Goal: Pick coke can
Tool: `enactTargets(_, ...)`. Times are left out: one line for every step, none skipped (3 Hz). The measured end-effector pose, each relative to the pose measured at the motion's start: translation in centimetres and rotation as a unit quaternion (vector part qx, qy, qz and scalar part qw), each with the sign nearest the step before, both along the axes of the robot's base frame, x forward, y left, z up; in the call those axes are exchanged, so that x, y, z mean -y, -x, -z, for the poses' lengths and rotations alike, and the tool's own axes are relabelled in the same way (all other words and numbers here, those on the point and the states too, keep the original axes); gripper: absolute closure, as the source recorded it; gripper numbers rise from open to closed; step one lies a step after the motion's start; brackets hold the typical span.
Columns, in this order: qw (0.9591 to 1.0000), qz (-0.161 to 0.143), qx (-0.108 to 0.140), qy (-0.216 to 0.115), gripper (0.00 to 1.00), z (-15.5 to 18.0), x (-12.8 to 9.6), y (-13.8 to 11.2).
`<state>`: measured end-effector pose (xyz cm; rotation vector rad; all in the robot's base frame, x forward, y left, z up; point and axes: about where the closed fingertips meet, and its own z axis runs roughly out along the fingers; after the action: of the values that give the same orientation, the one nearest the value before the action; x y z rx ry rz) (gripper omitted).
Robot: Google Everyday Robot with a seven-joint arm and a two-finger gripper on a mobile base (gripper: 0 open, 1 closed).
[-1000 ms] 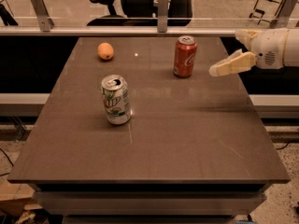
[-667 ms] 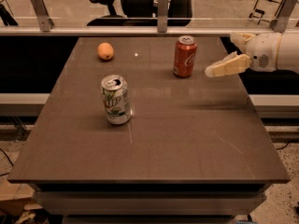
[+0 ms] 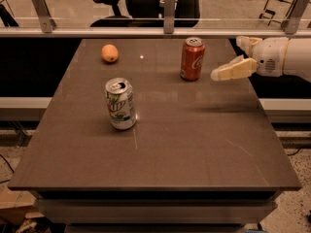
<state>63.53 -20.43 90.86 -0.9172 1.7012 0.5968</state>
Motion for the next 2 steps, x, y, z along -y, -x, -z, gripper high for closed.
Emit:
enactTargets(0.9997,-0.011,0.001,-0.022,0.00,0.3,-0.8,-0.3)
enactTargets(0.9977,-0.037,0.003,-0.057,0.00,0.7,-2.9,-1.3)
